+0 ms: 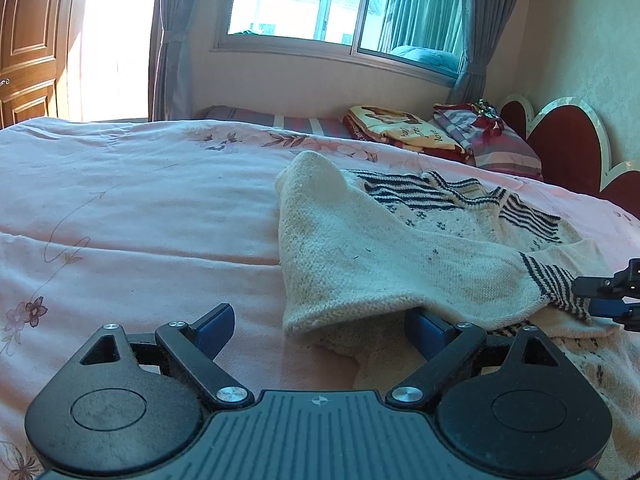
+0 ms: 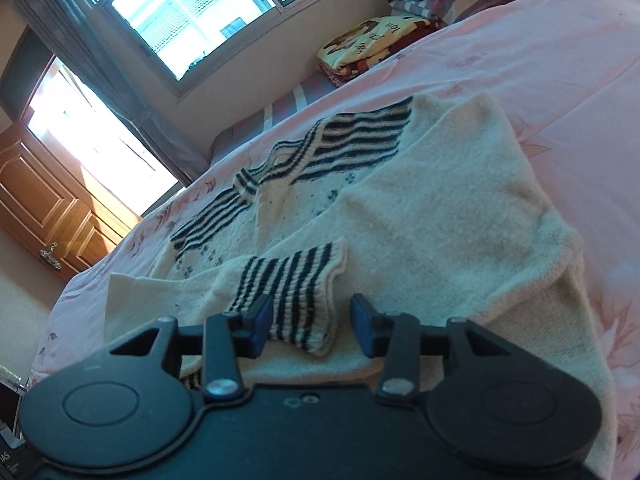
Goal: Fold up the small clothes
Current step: 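Grasp the sweater's side edge with the left gripper while the right gripper pins the cuff, then fold the side edge over toward the body center with the left gripper, release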
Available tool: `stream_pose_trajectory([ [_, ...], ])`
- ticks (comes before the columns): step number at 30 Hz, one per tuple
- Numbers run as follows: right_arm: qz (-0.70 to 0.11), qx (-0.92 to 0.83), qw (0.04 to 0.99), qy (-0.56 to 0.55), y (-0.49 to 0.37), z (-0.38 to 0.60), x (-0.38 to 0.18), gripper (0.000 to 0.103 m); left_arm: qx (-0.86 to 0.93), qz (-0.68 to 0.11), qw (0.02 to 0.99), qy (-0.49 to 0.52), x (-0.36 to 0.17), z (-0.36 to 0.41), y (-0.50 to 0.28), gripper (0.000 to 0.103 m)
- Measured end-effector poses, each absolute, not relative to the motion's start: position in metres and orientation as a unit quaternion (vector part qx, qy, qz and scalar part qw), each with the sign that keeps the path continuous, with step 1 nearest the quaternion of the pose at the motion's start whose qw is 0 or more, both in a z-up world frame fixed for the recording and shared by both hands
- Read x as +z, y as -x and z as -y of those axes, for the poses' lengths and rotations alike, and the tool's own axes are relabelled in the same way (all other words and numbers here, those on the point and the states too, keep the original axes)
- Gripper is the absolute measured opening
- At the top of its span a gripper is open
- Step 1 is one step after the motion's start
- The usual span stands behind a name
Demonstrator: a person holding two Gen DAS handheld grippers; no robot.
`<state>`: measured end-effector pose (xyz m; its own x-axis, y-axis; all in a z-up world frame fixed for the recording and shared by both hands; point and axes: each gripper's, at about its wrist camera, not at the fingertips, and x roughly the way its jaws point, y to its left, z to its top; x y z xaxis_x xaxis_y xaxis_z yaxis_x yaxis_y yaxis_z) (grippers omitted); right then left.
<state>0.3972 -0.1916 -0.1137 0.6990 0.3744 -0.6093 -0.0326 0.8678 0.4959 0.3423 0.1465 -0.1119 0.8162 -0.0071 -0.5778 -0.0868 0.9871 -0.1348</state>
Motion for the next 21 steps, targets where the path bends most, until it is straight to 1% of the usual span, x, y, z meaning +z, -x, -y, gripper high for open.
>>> stream_pose_trajectory([
  [1,-0.374,0.116,0.895,-0.213,-0.398,0.184,-0.114,0.028,0.020,-0.302,0.950,0.077,-0.112,-0.146,-0.342,0.092],
  [2,-0.377,0.121,0.898,-0.194,-0.399,0.177,-0.113,0.007,0.016,-0.301,0.951,0.076,-0.111,-0.145,-0.342,0.092],
  [3,-0.374,0.127,0.900,-0.181,-0.398,0.173,-0.111,0.005,0.011,-0.300,0.951,0.075,-0.110,-0.144,-0.341,0.092],
  [6,-0.334,0.128,0.920,-0.158,-0.387,0.171,-0.093,0.005,-0.003,-0.297,0.952,0.072,-0.107,-0.140,-0.341,0.092],
  [8,-0.306,0.105,0.931,-0.170,-0.380,0.185,-0.080,0.004,-0.006,-0.302,0.951,0.067,-0.107,-0.137,-0.343,0.092],
  [11,-0.293,0.062,0.936,-0.186,-0.379,0.210,-0.074,0.004,-0.007,-0.306,0.949,0.074,-0.108,-0.139,-0.343,0.092],
  [13,-0.308,0.054,0.930,-0.195,-0.383,0.223,-0.079,0.004,-0.008,-0.311,0.946,0.092,-0.111,-0.144,-0.345,0.082],
  [15,-0.316,0.060,0.927,-0.193,-0.384,0.226,-0.083,0.004,-0.017,-0.317,0.939,0.134,-0.116,-0.153,-0.347,0.070],
  [16,-0.316,0.062,0.927,-0.191,-0.383,0.225,-0.084,0.005,-0.022,-0.314,0.936,0.158,-0.118,-0.157,-0.348,0.068],
  [18,-0.313,0.061,0.928,-0.195,-0.382,0.225,-0.085,0.005,-0.022,-0.310,0.932,0.186,-0.120,-0.163,-0.349,0.054],
  [20,-0.312,0.061,0.926,-0.202,-0.382,0.225,-0.086,0.005,-0.009,-0.313,0.933,0.175,-0.122,-0.163,-0.352,0.044],
  [21,-0.313,0.063,0.926,-0.201,-0.383,0.224,-0.086,0.005,-0.001,-0.315,0.935,0.164,-0.123,-0.163,-0.354,0.042],
])
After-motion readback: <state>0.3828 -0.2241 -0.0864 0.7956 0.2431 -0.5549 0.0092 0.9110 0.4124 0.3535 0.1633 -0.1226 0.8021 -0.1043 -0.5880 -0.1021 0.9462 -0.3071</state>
